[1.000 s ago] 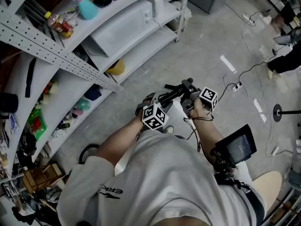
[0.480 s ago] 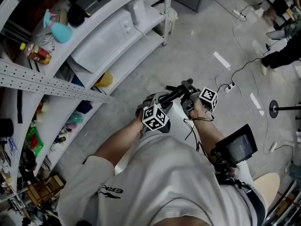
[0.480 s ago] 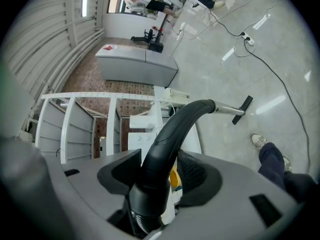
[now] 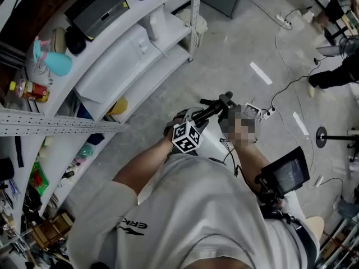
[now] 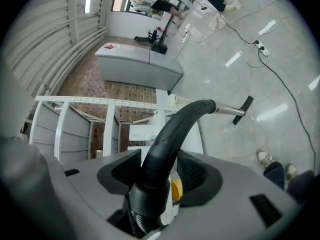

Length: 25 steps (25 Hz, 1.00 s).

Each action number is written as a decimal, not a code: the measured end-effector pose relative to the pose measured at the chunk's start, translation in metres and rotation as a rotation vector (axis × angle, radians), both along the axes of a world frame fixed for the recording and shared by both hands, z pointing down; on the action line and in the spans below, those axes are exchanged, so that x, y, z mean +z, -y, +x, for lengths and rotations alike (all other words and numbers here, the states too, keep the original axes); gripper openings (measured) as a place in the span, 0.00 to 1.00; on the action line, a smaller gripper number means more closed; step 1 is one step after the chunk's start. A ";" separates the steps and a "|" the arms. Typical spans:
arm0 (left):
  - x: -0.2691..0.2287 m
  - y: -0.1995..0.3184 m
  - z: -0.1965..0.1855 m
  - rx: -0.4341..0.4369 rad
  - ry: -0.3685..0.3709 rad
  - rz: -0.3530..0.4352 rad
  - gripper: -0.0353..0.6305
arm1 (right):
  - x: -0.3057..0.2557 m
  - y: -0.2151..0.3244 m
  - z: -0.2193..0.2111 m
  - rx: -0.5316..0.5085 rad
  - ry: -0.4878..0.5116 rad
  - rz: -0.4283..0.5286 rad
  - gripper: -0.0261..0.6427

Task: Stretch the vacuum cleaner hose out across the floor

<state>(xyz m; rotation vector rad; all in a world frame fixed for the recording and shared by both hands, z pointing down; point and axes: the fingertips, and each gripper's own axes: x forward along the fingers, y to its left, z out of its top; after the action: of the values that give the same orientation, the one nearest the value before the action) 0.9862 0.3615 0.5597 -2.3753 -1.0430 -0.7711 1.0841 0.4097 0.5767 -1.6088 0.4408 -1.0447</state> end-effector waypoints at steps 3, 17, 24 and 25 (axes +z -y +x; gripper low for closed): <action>-0.002 -0.001 0.020 -0.010 -0.004 -0.006 0.31 | -0.003 0.000 0.021 -0.010 -0.011 0.000 0.38; 0.004 -0.069 0.132 -0.111 0.008 -0.018 0.31 | 0.005 -0.057 0.135 -0.101 0.009 0.010 0.38; 0.013 -0.119 0.190 -0.193 0.027 -0.033 0.31 | 0.011 -0.100 0.196 -0.193 0.006 -0.031 0.38; 0.013 -0.125 0.198 -0.200 0.028 -0.032 0.31 | 0.012 -0.106 0.204 -0.201 0.004 -0.035 0.38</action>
<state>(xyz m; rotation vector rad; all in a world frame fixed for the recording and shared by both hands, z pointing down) 1.1839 0.4869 0.5731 -2.5303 -0.8434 -0.8658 1.2885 0.5157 0.5887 -1.6169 0.5943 -1.2118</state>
